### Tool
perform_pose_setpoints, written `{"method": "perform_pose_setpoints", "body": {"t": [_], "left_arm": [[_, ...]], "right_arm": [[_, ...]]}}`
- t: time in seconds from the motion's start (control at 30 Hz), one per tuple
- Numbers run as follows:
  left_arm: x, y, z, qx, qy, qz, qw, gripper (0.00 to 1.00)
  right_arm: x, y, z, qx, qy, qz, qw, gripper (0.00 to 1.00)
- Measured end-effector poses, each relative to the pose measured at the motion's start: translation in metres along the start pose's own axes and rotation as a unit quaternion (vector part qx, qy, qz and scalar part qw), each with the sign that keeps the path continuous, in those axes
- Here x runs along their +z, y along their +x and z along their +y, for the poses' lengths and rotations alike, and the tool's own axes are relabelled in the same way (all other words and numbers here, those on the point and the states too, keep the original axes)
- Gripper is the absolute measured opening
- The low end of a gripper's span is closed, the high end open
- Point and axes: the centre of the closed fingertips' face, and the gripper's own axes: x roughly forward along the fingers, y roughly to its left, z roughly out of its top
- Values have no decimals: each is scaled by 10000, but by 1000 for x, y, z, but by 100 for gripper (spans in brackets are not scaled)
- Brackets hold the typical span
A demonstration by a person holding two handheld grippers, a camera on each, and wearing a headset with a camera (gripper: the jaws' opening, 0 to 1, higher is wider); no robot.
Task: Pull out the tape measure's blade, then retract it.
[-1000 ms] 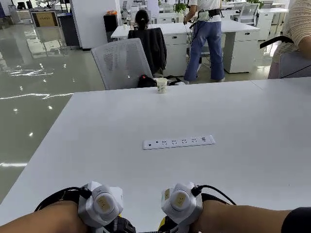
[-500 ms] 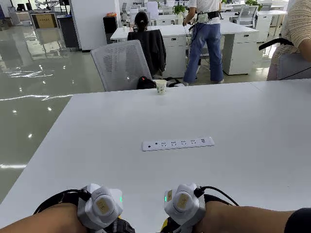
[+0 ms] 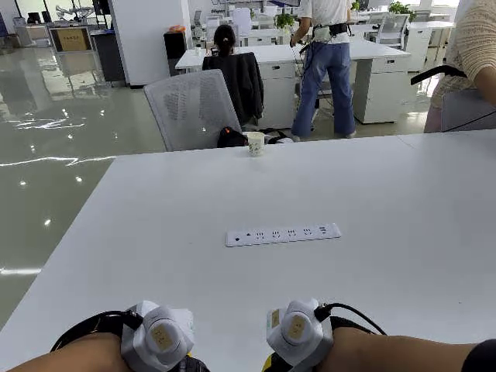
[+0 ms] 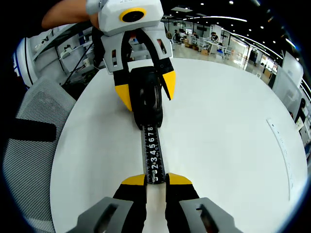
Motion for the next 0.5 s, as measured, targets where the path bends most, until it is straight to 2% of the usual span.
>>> {"method": "perform_pose_setpoints", "body": {"t": [0.5], "left_arm": [[0, 0, 0, -3, 18, -7, 10000, 34]], "right_arm": [[-8, -8, 0, -19, -7, 68, 10000, 11]]}}
